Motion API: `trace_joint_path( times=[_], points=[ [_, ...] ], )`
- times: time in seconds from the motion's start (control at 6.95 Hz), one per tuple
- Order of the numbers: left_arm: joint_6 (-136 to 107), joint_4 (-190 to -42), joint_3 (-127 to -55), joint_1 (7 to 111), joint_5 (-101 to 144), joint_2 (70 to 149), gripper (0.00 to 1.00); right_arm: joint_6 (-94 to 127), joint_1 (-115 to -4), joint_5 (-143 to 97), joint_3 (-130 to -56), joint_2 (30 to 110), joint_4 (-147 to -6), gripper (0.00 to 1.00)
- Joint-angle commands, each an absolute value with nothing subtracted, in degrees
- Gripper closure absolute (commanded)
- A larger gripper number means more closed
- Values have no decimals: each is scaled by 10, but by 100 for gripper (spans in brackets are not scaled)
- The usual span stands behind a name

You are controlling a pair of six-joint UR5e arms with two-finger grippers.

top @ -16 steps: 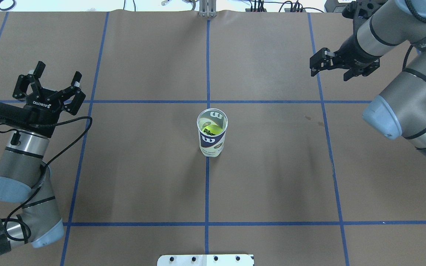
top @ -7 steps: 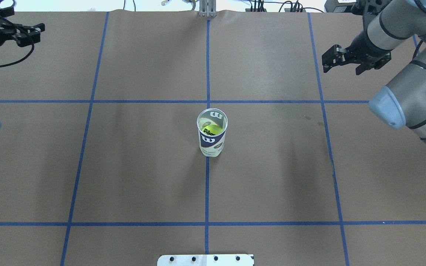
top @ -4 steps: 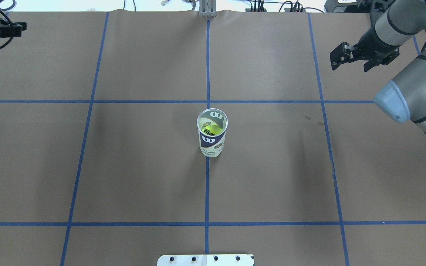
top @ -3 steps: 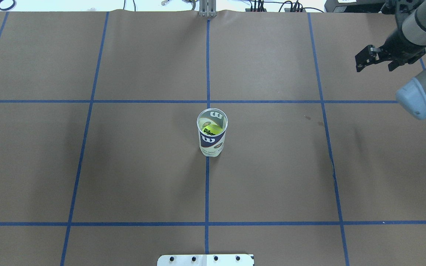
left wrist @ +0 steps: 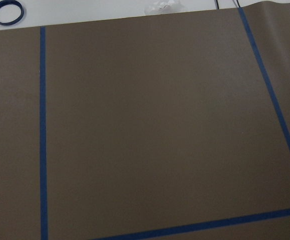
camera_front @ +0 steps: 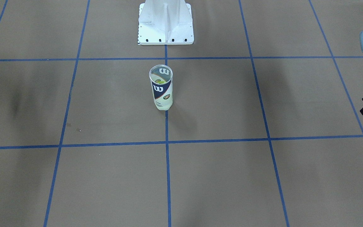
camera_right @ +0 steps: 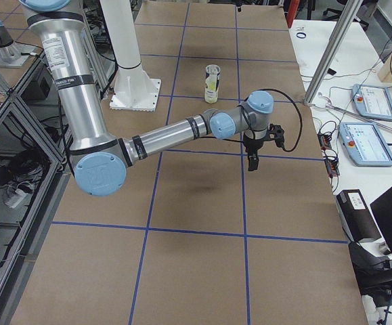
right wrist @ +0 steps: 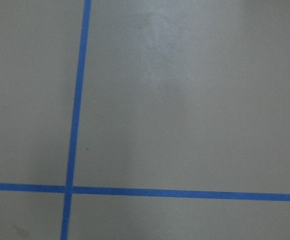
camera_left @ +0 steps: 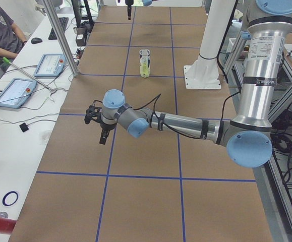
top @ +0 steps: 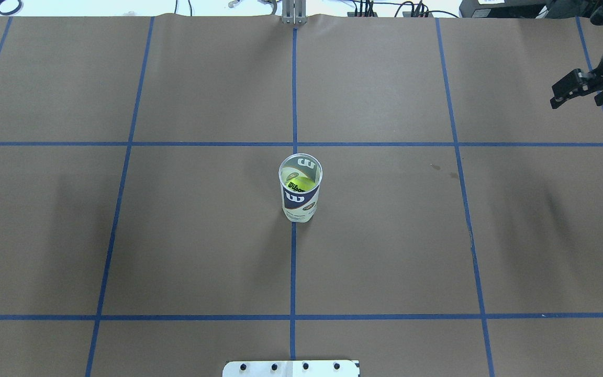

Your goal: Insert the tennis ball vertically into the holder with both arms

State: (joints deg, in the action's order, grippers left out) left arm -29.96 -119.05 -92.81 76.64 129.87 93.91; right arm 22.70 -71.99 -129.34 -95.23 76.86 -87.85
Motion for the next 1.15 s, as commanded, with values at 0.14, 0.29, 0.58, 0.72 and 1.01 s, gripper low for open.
trace_joint_path(
  times=[0.14,0.29,0.58,0.72,1.01],
  points=[
    [-363,-1064,-941,804,1392,930,1,133,-772,-1330,-913,794,-880,1],
    [-363,-1056,-950,811,1399,925,1,128,-786,-1331,-907,802,-879,1],
    [-364,-981,-955,812,1399,932,1,96,-814,-1332,-906,818,-884,1],
    [-364,-965,-964,813,1399,928,1,94,-816,-1333,-906,825,-885,1],
    [-354,-973,-964,813,1397,918,1,93,-816,-1334,-907,827,-884,1]
  ],
)
